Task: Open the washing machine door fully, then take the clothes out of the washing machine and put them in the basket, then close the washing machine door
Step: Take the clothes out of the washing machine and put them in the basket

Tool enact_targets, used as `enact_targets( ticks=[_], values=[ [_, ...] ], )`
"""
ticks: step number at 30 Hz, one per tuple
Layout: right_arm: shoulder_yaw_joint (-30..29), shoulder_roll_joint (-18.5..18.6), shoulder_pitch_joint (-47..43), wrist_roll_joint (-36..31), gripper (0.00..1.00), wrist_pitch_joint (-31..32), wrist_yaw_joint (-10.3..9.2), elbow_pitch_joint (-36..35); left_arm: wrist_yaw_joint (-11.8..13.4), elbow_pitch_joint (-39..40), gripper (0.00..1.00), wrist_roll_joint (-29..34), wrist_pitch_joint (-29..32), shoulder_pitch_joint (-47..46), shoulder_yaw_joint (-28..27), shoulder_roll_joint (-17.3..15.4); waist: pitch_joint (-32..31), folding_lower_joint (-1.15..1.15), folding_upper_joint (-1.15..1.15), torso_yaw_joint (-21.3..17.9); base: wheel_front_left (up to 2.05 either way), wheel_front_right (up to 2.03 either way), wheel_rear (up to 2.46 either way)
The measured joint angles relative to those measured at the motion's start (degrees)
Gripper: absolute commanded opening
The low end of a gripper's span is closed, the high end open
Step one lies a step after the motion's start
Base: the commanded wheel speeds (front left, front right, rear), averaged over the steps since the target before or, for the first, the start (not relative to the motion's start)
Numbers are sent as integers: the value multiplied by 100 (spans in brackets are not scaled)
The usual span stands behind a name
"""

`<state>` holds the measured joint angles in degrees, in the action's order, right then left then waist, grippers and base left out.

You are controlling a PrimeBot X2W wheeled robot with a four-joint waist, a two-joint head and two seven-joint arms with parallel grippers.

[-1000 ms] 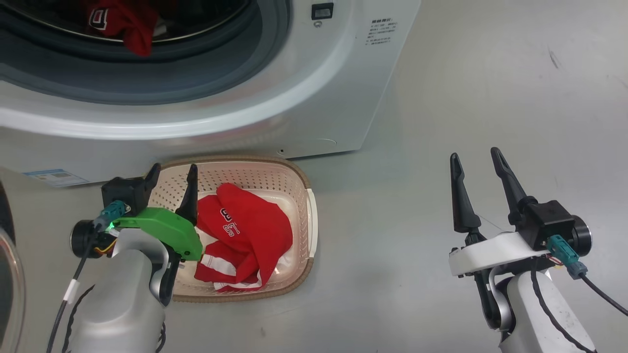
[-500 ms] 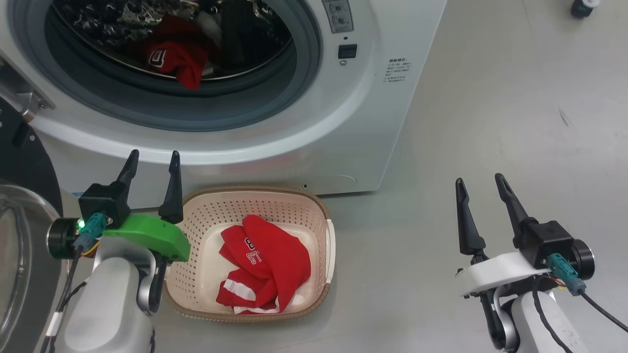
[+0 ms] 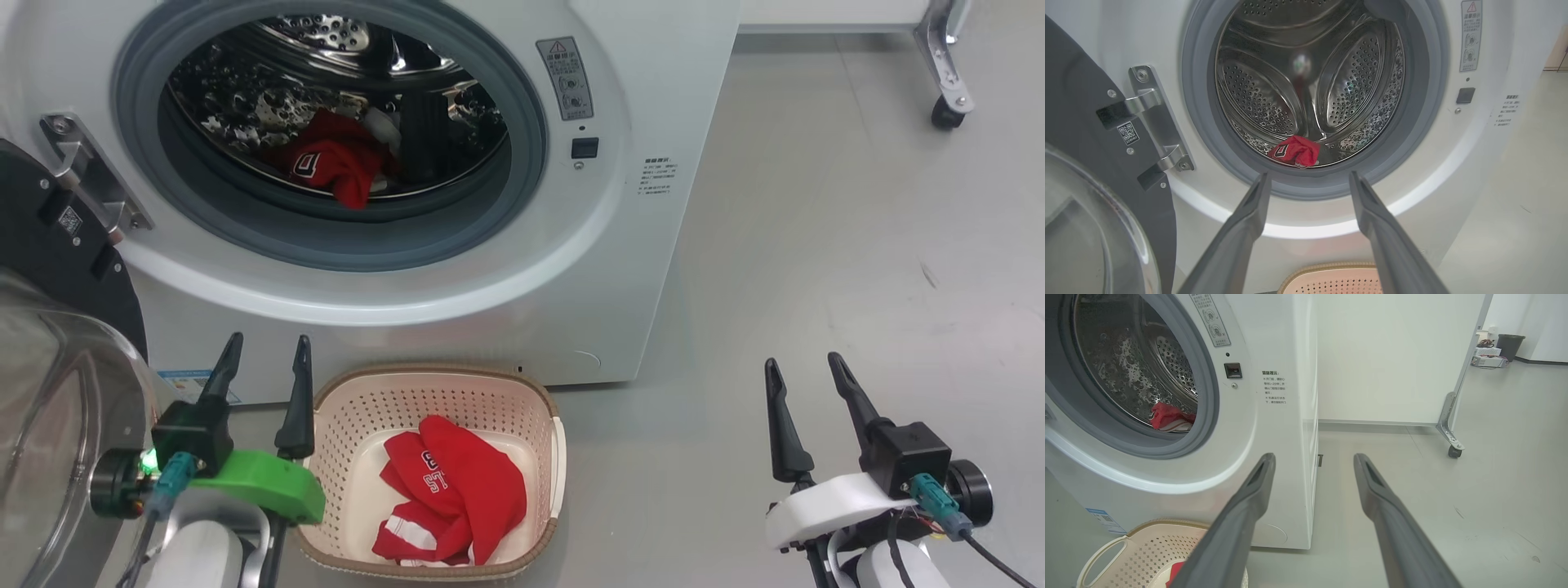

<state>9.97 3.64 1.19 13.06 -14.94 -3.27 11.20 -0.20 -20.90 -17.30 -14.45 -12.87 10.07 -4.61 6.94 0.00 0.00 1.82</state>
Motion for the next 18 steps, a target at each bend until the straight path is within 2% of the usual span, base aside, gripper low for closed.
enact_targets(
  ticks=[18],
  values=[
    [11, -1, -425, 0, 100, 37, -91, -8, 296, 862, 100, 121, 1, 1087, 91, -42, -439, 0, 0, 28, 0, 0, 0]
  ],
)
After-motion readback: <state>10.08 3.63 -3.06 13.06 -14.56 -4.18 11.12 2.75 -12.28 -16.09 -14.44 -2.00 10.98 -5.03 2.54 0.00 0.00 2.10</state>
